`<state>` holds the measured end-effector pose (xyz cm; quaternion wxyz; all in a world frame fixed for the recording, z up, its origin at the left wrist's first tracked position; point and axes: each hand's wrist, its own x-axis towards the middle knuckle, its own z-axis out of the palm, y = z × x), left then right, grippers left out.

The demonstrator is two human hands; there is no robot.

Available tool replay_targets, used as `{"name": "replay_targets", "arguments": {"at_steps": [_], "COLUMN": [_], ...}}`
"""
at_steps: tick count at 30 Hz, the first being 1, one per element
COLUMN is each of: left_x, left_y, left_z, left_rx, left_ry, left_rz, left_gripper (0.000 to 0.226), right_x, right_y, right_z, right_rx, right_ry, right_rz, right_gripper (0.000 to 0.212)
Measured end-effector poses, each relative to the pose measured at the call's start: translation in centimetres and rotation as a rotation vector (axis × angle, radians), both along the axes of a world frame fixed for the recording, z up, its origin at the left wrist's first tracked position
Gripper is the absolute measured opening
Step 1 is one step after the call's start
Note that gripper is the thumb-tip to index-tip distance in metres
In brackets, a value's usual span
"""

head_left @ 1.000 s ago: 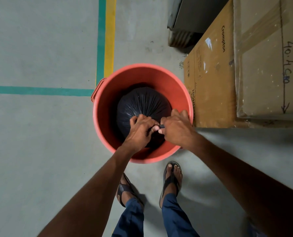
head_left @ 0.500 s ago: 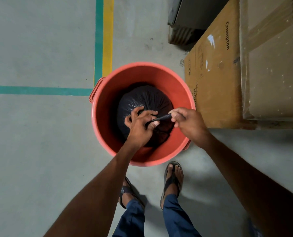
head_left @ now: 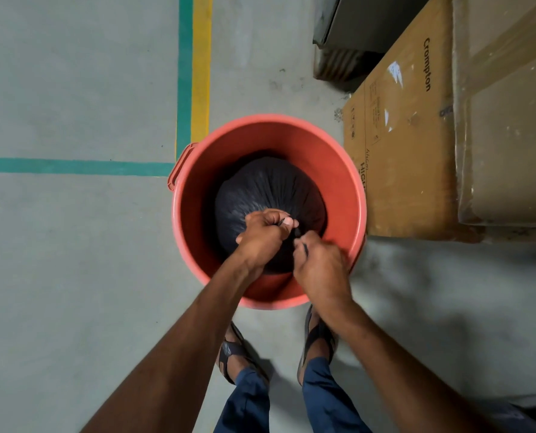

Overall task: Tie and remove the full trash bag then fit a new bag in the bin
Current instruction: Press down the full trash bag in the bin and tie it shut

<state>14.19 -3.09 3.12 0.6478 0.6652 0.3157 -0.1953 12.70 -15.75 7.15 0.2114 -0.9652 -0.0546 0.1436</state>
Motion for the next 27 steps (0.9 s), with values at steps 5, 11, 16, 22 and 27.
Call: {"name": "replay_targets", "arguments": {"at_steps": [5,11,16,22,27], "left_x": [-1.8,-1.4,-1.0,-0.6,-0.9], "left_y": [0.2,2.6,2.2,1.9,2.2], "left_z": [-0.1,0.9,0.1,0.0,-0.2], "left_rx": [-0.126,0.094,0.523,0.491,0.638], "left_ry": [-0.038,-0.108,-0.274,-0.268,-0.3], "left_rz": [-0.027,-0.314,-0.509,-0.42,-0.417], "left_gripper": [0.025,0.036,0.031,0.025,0.032], "right_x": [1.1,5.8,8.0,8.0,6.2], "right_y": [0.9,0.1,-0.9,-1.9,-2.0], "right_z": [1.1,2.6,1.3,-2.4,-4.6], "right_rx": [0.2,0.636,0.407,0.429,0.522], "right_ry": [0.593,0.979,0.572,0.28,0.281], "right_rz": [-0.18,-0.4,0.016,0.209,0.082], "right_gripper": [0.016,0.012,0.021,0.013,0.021]}}
